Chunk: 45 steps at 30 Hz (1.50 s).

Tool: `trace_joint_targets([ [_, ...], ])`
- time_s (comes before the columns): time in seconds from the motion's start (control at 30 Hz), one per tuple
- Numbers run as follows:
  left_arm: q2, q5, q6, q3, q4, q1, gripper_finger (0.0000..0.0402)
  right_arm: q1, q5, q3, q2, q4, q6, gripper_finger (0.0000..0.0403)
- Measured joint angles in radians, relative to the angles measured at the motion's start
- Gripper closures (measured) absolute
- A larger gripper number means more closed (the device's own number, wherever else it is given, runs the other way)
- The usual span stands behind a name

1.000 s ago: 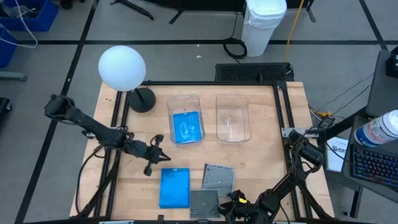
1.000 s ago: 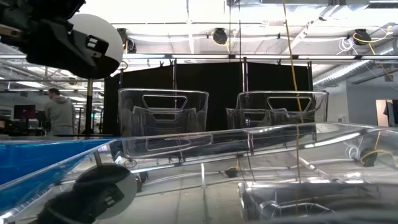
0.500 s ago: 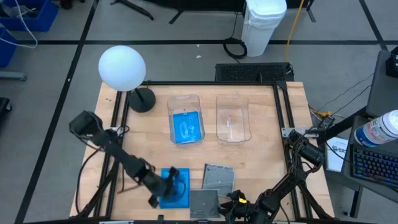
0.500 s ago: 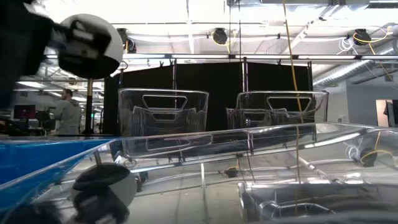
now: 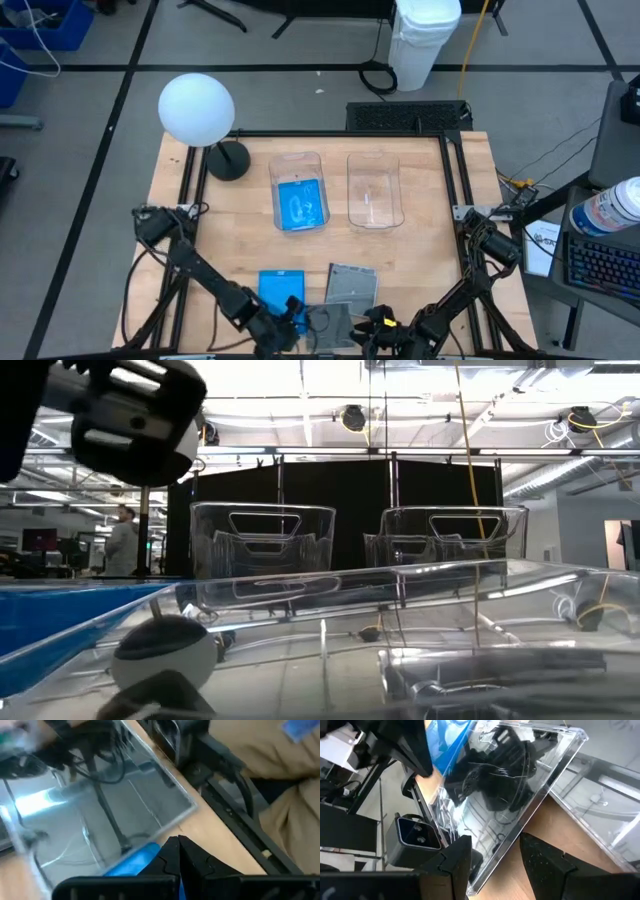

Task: Pick & place jewel cases by type
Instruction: Put the black cd case into the right transparent bin

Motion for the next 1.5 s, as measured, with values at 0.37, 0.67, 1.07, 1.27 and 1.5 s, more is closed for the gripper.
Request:
trace_joint_targets([
  [0.37,0.092,-0.007,-0.077,0.089,-0.047,-0.001,0.0397,-0.001,-0.001,-0.002,0.002,0.02,-0.048,0.0245],
  [0.67,0.091,0.028,-0.067,0.082,-0.048,0.034,0.0398,-0.028,0.004,-0.003,0.003,0.115,-0.149,0.0245],
  [1.07,0.091,0.045,-0.042,0.076,-0.049,0.04,0.0398,-0.046,0.03,-0.002,0.004,0.165,-0.193,0.0341],
  [1.27,0.071,0.05,0.009,0.096,-0.107,0.021,0.0375,-0.023,0.077,-0.002,0.006,0.188,-0.205,0.0375],
  [1.5,-0.111,-0.019,0.021,0.102,-0.232,-0.026,0.037,0.004,0.152,-0.008,-0.024,0.219,-0.407,0.038],
])
